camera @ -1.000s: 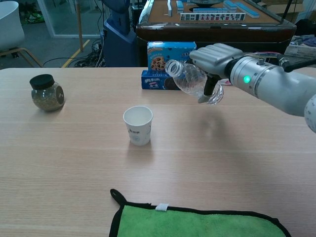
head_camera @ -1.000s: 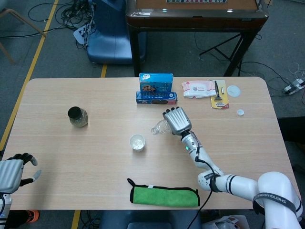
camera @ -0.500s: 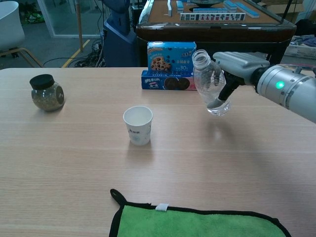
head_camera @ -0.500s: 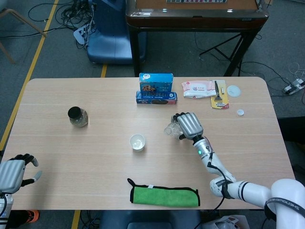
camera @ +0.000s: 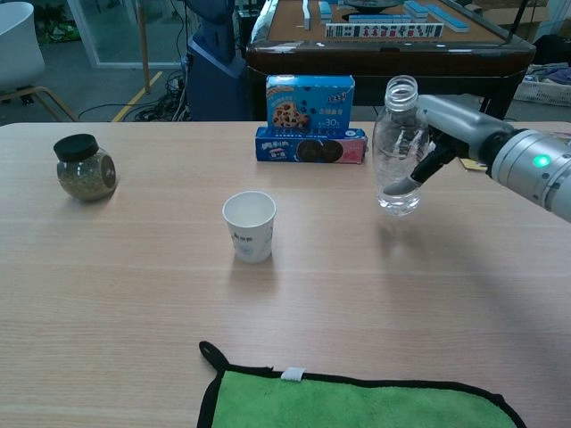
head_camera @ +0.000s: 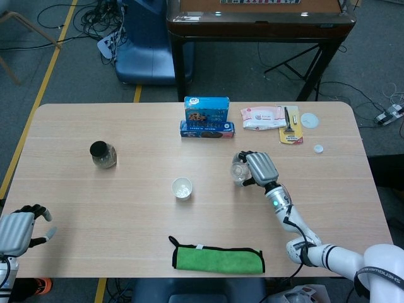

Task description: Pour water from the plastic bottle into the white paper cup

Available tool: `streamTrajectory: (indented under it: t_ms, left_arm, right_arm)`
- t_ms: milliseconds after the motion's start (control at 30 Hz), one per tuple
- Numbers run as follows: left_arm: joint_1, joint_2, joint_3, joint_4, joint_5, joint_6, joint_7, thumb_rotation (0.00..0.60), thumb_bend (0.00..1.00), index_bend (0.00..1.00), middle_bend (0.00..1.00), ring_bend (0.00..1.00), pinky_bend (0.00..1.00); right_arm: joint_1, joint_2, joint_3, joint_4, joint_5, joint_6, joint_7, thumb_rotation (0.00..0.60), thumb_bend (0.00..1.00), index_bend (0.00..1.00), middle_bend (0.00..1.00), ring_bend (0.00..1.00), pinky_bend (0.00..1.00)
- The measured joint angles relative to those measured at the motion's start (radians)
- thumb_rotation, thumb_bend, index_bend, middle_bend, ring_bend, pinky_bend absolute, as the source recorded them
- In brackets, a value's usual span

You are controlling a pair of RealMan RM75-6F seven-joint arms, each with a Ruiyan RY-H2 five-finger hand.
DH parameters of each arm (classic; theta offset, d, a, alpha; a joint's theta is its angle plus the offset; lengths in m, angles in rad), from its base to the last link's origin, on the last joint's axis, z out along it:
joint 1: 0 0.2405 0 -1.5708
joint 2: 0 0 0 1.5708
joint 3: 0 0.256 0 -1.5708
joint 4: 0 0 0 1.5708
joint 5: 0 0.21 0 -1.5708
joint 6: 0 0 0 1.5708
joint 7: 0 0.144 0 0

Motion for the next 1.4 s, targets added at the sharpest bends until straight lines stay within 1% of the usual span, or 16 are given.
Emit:
streamTrajectory:
  t_ms: [400, 633, 733, 867, 967, 1033, 1200, 1400]
  left_arm:
    - [0.002, 0.001, 0.0, -0.002, 0.001, 0.005, 0.002, 0.6, 0.2, 0.56, 0.47, 0.41, 0.54]
    - [0.002, 0.0, 0.001, 0.0, 0.002, 0.006, 0.005, 0.6, 0.2, 0.56, 0.47, 0.41, 0.54]
    - [0.003, 0.0, 0.001, -0.001, 0.001, 0.007, 0.004, 0.6, 0.2, 0.56, 0.47, 0.41, 0.54]
    - [0.004, 0.0, 0.001, -0.002, 0.002, 0.009, 0.006, 0.6, 0.2, 0.56, 0.47, 0.41, 0.54]
    - [0.004, 0.0, 0.001, -0.002, 0.001, 0.009, 0.006, 0.6, 0.2, 0.56, 0.47, 0.41, 0.54]
    - [0.004, 0.0, 0.0, -0.002, 0.0, 0.008, 0.006, 0.6, 0.2, 0.56, 0.47, 0.41, 0.54]
    - [0.004, 0.0, 0.0, -0.002, 0.001, 0.009, 0.007, 0.6, 0.2, 0.56, 0.47, 0.41, 0.54]
    - [0.004, -0.002, 0.001, -0.001, 0.001, 0.008, 0.009, 0.6, 0.2, 0.56, 0.47, 0.41, 0.54]
  right_arm:
    - [-0.023, -0.031, 0.001, 0.073, -0.036, -0.037, 0.229, 0.6, 0.06, 0.6, 0.59, 0.49, 0.51]
    - [-0.027, -0.035, 0.005, 0.099, -0.047, -0.081, 0.353, 0.6, 0.06, 0.6, 0.56, 0.47, 0.51]
    - [-0.026, -0.035, 0.003, 0.113, -0.059, -0.102, 0.4, 0.6, 0.06, 0.6, 0.55, 0.45, 0.51]
    - [-0.026, -0.041, -0.004, 0.139, -0.074, -0.114, 0.43, 0.6, 0.06, 0.59, 0.52, 0.43, 0.51]
    - [-0.026, -0.044, -0.008, 0.15, -0.079, -0.123, 0.447, 0.6, 0.06, 0.54, 0.49, 0.4, 0.51]
    - [-0.026, -0.041, -0.011, 0.152, -0.086, -0.131, 0.461, 0.6, 0.05, 0.49, 0.44, 0.36, 0.5]
    - [-0.022, -0.021, -0.023, 0.143, -0.105, -0.155, 0.488, 0.6, 0.01, 0.41, 0.34, 0.28, 0.42]
    - [-0.022, 0.003, -0.035, 0.123, -0.116, -0.169, 0.493, 0.6, 0.0, 0.27, 0.23, 0.19, 0.32]
